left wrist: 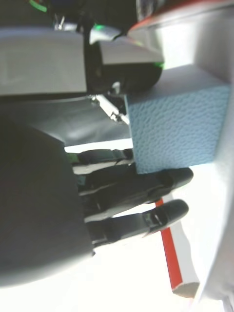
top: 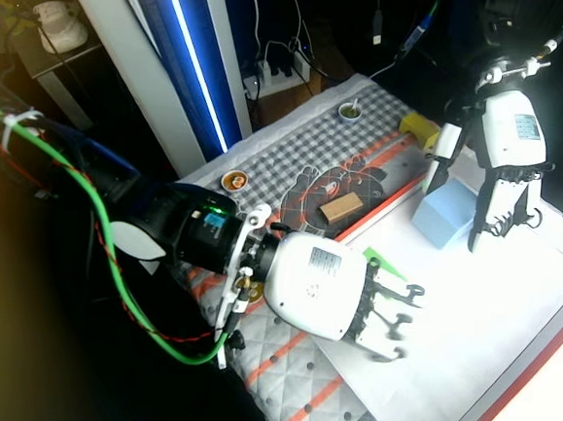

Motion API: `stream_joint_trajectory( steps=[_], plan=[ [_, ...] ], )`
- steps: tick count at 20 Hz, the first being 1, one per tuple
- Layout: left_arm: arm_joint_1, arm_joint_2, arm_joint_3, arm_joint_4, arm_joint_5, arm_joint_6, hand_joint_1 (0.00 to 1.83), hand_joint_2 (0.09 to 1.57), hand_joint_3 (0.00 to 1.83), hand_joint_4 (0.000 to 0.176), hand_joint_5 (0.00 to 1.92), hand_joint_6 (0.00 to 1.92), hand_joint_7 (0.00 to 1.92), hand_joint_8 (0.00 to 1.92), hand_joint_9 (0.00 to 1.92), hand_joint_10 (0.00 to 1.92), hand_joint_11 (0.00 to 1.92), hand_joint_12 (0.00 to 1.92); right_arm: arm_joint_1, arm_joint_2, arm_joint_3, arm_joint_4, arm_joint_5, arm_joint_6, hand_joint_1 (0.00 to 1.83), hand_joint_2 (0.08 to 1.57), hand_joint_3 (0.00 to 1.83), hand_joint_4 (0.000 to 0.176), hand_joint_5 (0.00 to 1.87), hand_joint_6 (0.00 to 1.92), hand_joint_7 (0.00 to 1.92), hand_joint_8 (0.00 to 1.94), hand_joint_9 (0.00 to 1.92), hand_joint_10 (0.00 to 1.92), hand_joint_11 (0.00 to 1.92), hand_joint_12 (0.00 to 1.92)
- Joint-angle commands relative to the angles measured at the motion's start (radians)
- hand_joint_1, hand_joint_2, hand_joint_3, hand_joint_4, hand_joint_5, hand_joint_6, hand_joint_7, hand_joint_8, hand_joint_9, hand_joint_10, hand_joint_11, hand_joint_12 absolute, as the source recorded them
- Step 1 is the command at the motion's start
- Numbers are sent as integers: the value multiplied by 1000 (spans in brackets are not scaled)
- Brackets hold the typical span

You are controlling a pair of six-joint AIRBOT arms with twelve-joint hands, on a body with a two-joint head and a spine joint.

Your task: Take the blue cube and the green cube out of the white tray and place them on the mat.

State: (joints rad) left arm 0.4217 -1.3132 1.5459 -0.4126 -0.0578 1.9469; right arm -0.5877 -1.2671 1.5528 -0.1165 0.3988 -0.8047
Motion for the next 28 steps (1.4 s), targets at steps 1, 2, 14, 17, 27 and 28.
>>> stream_joint_trajectory(
  steps=[1,2,14,17,27,28],
  plan=[
    [-11,-4,1,-9,-75,0,1477,1097,5,79,735,9,961,865,872,1257,275,992,23,0,8,12,99,0,1278,1066,0,0,753,14,1099,674,888,718,469,1611],
    [-17,3,-6,-22,-79,0,1481,1114,0,42,784,8,922,954,862,1324,257,1064,39,1,9,9,99,0,1257,1106,18,0,895,808,998,940,921,608,465,1416],
    [43,364,-410,448,-372,-483,1382,1097,5,2,863,21,985,987,878,956,326,1332,16,265,-303,-61,454,0,1224,1140,0,0,823,1139,1054,947,1079,260,542,1254],
    [118,450,-524,505,-440,-519,1236,1172,1,0,838,1152,875,1202,860,1315,420,1603,-74,323,-383,-61,523,0,1235,1115,0,0,879,1037,1103,882,1140,177,472,1339],
    [281,421,-528,509,-499,-711,1345,1091,0,0,834,419,1015,955,802,1049,257,1526,-291,328,-417,-54,568,108,1276,1076,0,0,960,812,1190,814,1289,171,694,1303],
    [288,405,-517,496,-492,-711,1360,1091,0,0,869,134,1001,976,748,1052,214,1532,-312,326,-413,-54,568,122,1263,1093,3,0,979,908,1068,890,1245,158,596,1376]
  ],
)
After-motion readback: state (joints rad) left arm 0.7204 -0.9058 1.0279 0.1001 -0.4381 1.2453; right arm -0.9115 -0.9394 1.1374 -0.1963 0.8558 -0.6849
